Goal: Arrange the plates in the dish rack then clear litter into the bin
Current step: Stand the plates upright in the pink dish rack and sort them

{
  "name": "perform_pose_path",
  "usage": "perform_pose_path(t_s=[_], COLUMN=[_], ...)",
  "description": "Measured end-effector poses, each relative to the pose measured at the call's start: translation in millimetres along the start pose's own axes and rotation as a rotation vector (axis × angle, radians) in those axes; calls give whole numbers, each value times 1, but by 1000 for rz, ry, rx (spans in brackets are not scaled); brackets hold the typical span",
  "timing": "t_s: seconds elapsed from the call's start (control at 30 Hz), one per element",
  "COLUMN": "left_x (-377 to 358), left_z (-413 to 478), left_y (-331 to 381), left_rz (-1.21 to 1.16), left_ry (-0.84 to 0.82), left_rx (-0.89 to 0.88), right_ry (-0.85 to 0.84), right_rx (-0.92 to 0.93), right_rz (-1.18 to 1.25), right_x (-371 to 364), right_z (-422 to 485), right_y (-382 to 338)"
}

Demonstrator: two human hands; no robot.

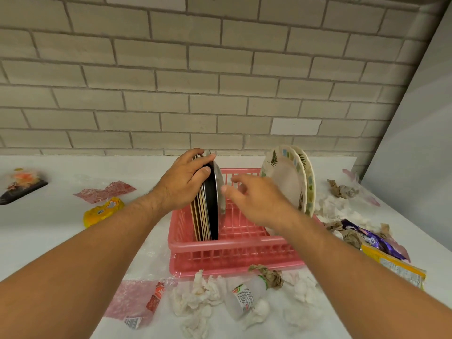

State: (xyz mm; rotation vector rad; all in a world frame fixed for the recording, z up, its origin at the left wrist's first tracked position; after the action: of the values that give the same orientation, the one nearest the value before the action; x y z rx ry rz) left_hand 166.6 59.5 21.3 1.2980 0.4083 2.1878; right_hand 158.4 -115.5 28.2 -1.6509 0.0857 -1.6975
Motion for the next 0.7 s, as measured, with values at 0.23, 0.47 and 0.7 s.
perform_pose_path(t_s=[0.23,0.47,0.7], left_x=[-1,1,3], left_z=[-1,-2,-2], left_y=[-4,3,2], left_rz=[-53,-27,25], left_ry=[-23,-7,38], left_rx=[-2,-39,-22], right_ry=[-30,59,272], right_rx=[-21,-11,-190], right_rz=[109,-215,-372], right_x=[-41,-21,85], right_z=[8,16,19], right_y=[-12,-34,-29])
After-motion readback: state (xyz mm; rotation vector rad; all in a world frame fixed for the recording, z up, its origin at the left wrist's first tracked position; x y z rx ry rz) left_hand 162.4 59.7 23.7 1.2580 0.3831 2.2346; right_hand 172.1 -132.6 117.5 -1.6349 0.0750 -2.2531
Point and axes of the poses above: each hand's wrist, its own z-axis towards the middle knuckle, its own x-axis out of the back of the hand, y = z × x, the point moved 6 cm from there along z, towards the middle knuckle, and after that the axes turned 2 degrees about -x, right-handed, at the moved point
